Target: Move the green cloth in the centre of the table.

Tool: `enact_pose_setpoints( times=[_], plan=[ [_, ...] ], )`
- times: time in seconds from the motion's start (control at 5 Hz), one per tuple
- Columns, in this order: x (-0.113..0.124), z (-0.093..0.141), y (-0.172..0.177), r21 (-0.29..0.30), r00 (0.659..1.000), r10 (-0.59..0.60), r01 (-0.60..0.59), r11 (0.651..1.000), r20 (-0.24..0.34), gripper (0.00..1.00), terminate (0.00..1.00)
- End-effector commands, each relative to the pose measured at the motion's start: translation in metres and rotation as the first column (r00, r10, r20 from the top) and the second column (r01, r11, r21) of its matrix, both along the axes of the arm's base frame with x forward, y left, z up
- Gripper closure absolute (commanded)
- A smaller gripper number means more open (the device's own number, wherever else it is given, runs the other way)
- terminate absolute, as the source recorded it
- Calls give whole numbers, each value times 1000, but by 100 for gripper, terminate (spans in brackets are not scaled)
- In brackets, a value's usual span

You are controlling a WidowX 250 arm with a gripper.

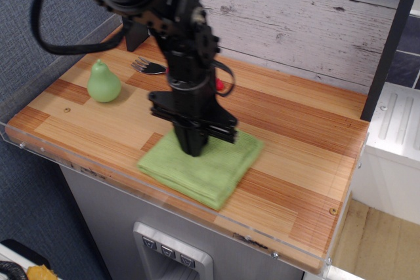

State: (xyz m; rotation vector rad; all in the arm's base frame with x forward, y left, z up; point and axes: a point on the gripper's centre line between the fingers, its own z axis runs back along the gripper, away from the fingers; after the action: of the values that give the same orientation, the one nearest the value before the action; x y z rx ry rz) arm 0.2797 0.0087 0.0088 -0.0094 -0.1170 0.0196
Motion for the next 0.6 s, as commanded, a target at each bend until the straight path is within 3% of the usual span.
enact_pose_setpoints(
  times=[0.0, 0.2, 0.4],
  plan=[
    [28, 5, -25, -76, 999, 32, -32, 997, -6, 100, 0],
    [40, 0, -33, -11, 999, 31, -30, 999, 31, 100, 0],
    [51, 1, -35, -2, 998, 33, -33, 999, 52, 100, 0]
  ],
)
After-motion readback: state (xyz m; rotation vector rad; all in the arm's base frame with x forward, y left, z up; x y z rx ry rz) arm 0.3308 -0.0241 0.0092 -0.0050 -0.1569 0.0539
